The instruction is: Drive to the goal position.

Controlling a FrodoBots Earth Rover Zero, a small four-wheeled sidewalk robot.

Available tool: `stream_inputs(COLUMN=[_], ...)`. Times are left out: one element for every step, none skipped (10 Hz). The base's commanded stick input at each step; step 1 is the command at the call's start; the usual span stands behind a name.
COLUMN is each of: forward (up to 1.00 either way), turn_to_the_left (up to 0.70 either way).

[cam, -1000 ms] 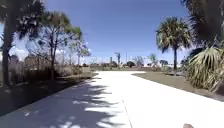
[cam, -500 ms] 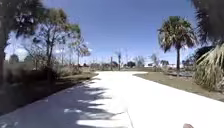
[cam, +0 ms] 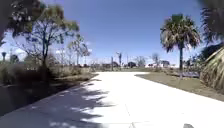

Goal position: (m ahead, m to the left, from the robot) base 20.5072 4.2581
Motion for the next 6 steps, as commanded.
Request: stream_inputs(forward=[0.70, 0.70, 0.70, 0.70, 0.70, 0.70], turn_to_the_left=[0.00, 0.00, 0.00, 0.00, 0.00, 0.00])
